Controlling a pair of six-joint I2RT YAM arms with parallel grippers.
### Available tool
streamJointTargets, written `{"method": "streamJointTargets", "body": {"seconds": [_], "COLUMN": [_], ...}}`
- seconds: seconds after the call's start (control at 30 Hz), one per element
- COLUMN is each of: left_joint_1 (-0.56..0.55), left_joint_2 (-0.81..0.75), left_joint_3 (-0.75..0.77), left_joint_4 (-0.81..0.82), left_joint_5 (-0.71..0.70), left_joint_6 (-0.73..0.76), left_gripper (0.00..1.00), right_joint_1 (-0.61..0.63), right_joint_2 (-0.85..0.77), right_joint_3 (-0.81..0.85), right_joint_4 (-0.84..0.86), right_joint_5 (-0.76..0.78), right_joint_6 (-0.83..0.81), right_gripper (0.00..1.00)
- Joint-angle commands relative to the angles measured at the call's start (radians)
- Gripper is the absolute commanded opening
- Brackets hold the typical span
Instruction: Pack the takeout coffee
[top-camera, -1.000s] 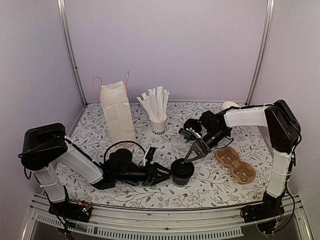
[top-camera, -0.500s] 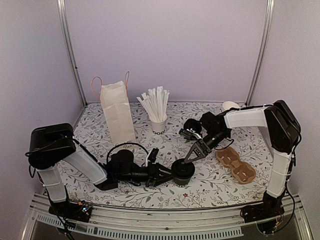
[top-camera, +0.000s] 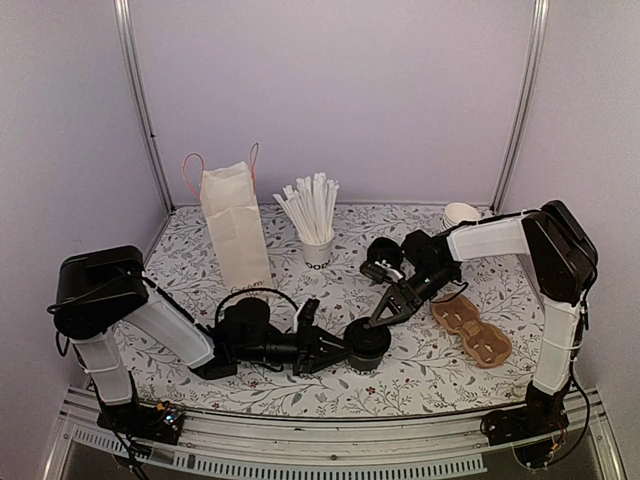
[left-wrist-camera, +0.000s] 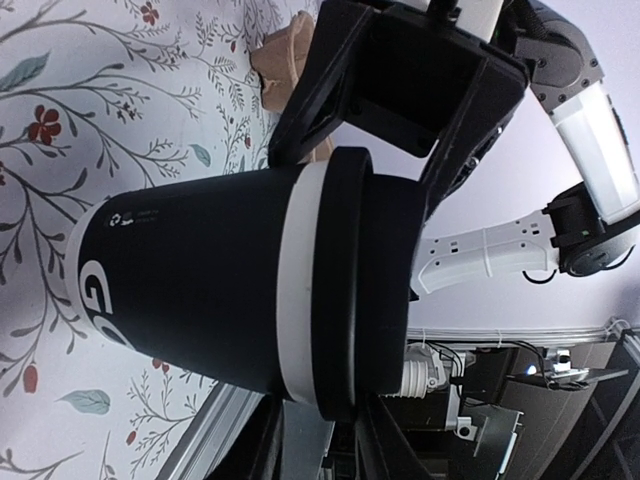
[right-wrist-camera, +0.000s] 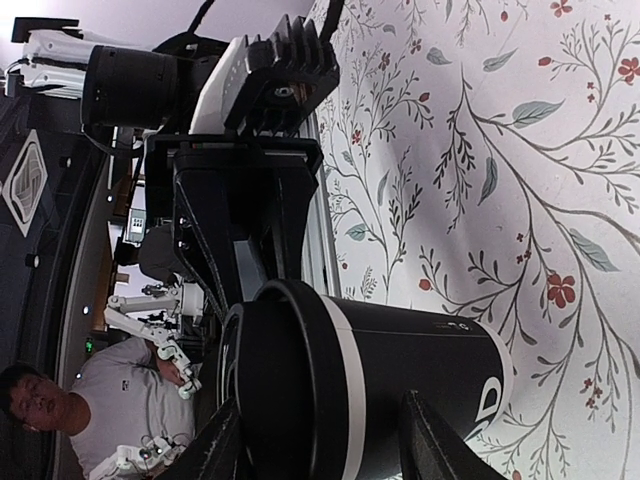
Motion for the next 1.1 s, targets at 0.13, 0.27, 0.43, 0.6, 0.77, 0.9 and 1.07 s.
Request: {"method": "streamJointTargets", "body": {"seconds": [0.13,0.27,0.43,0.6,0.77,0.9,1.07], "left_joint_1": [-0.003,-0.005,-0.011,-0.011,-0.010,-0.011,-0.022], "left_joint_2": [-0.037,-0.140,-0.217,-0.256,-0.276,-0.287,-0.334], "left_joint_3": [0.019,0.160,0.269,0.295,0.318,0.343,0.380], "left_joint_4": [-0.365,-0.536,-0.667,-0.722,-0.801,-0.863,-0.958], "left_joint_5": [-0.121,-0.155,-0.190,-0.207,-0.241,-0.272,-0.323], "left_joint_6": [0.167,0.338,0.447,0.472,0.525,0.591,0.701], "left_gripper": [0.27,0.31,0.36,0.40,0.44,0.48,0.54], "right_joint_1": [0.018,0.018,0.018,0.018,0.018,0.018,0.018], "right_joint_2": [-0.075,-0.118,-0.104,-0.110,-0.118,-0.122,-0.164], "right_joint_3": [0.034,0.096,0.118,0.149,0.169,0.171,0.168], "right_joint_4": [-0.059,-0.134,-0.161,-0.170,-0.172,-0.174,-0.181], "right_joint_5": [0.203,0.170,0.149,0.148,0.160,0.165,0.185], "right_joint_6": [-0.089,-0.159,-0.185,-0.199,-0.198,-0.200,-0.215], "right_gripper": [0.57,0.64,0.66,0.68,0.68,0.68,0.69]}}
